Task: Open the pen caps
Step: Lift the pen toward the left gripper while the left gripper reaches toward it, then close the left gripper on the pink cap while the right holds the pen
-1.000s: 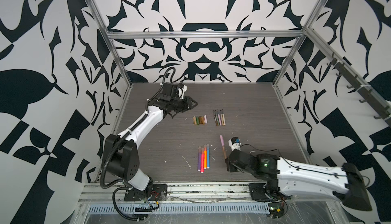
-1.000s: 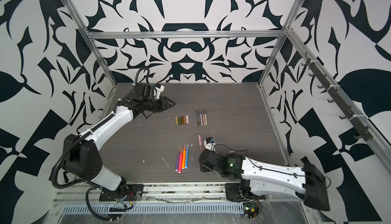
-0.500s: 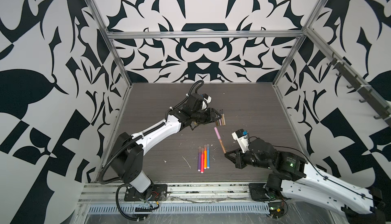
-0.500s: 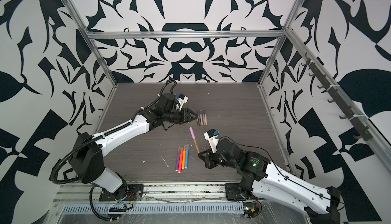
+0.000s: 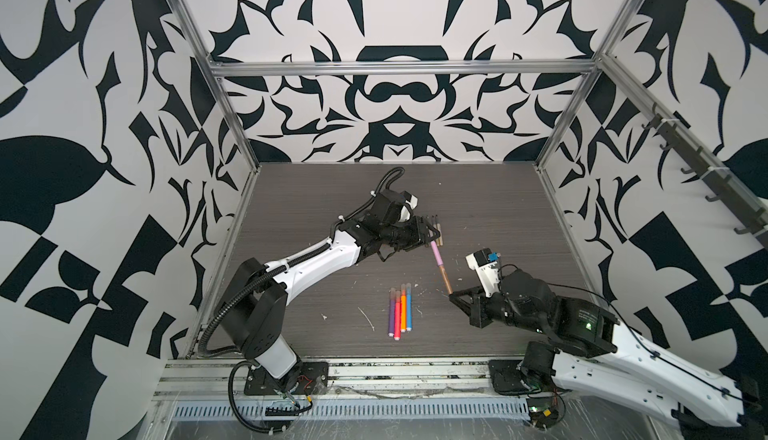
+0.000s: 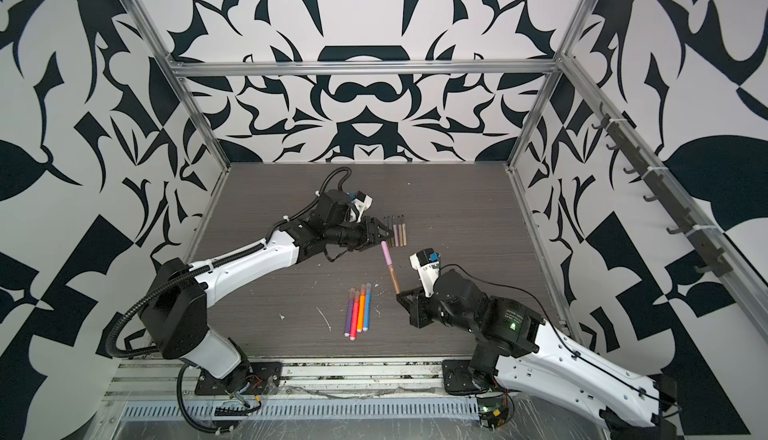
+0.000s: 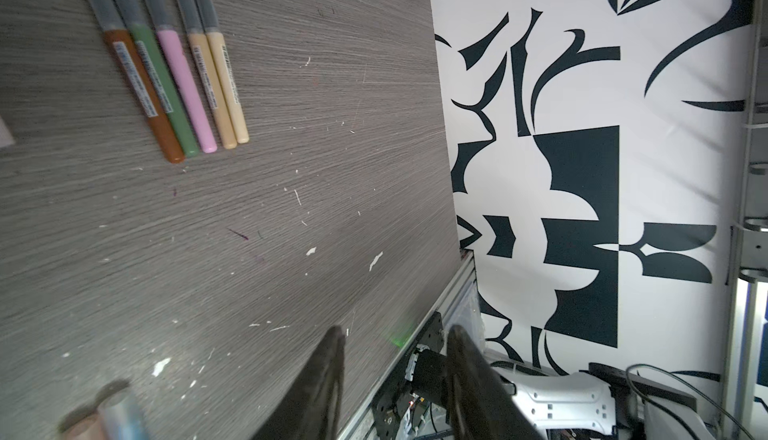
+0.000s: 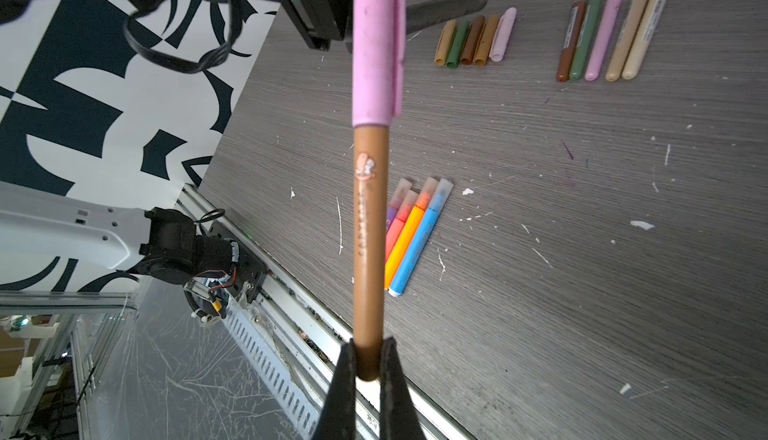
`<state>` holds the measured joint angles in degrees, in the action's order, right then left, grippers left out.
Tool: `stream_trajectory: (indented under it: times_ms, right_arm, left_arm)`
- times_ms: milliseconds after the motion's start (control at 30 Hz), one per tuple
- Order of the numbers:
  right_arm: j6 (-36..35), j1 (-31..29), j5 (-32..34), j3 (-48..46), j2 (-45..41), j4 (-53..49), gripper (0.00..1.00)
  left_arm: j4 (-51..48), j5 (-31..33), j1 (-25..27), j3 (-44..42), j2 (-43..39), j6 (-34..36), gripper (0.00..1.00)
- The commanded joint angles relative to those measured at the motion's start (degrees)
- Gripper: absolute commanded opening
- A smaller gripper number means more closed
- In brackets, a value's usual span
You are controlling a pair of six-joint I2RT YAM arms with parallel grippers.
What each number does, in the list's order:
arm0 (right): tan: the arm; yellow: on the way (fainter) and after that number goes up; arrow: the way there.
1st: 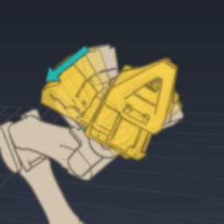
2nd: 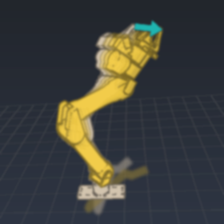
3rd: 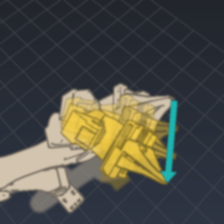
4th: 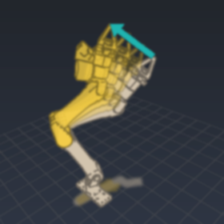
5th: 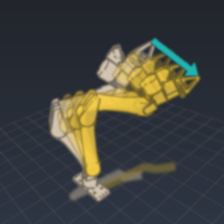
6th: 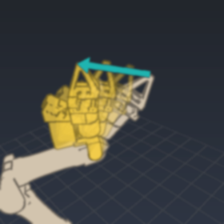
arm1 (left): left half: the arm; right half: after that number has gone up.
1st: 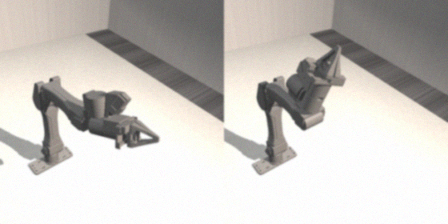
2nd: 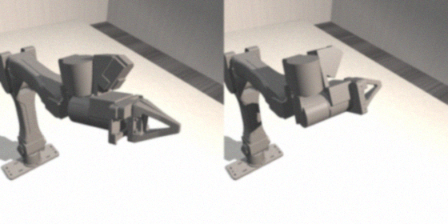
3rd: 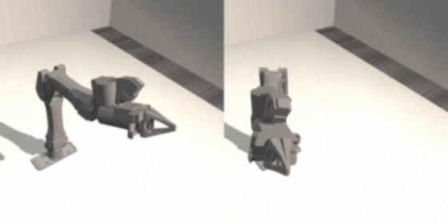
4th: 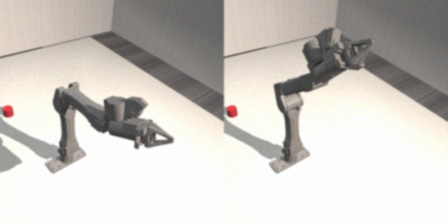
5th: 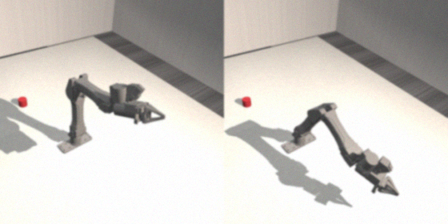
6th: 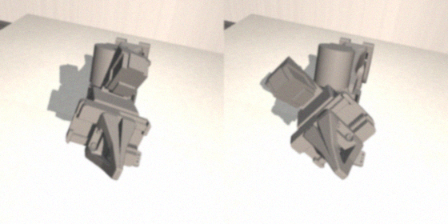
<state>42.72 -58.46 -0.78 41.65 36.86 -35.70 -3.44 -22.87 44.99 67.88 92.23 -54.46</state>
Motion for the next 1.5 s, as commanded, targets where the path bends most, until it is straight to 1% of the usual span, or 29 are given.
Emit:
stream_trajectory:
  times_ms: [0, 200, 333, 533, 733, 1000, 1200, 1467]
  right_arm:
    - [-0.2, 0.4, 1.8, 2.1, 0.9, -0.1, 0.00]
    - [0.1, 0.4, 0.6, 1.8, 2.7, 0.8, 0.00]
    - [-0.2, 0.6, 1.6, 2.6, 3.3, 0.6, 0.00]
    - [-0.6, 1.8, 3.9, 4.7, 4.9, -0.9, 0.00]
    - [-1.3, 3.4, 3.7, 6.0, 6.4, -0.9, 0.00]
    - [-2.0, 6.4, 2.3, 6.8, 8.5, -1.3, 0.00]
    - [-2.6, 7.7, 1.0, 7.4, 9.5, -0.8, 0.00]
    - [-2.3, 7.8, -0.2, 7.1, 10.0, 0.2, 0.00]
  left_arm:
    - [2.2, -0.9, 0.7, -0.1, -1.4, -1.8, 0.44]
    - [2.2, -1.3, 0.7, -0.5, -2.3, -2.4, 0.43]
    - [2.3, -1.1, 1.0, -1.1, -3.0, -2.6, 0.44]
    - [2.4, -1.5, 1.6, -1.8, -3.1, -2.7, 0.40]
    - [3.2, -1.7, 2.0, -2.0, -2.9, -2.9, 0.39]
    - [3.7, -2.3, 2.5, -2.1, -3.0, -3.0, 0.31]
    - [3.9, -3.1, 3.0, -1.9, -2.6, -3.2, 0.32]
    - [4.0, -3.4, 3.1, -1.6, -2.0, -3.2, 0.32]
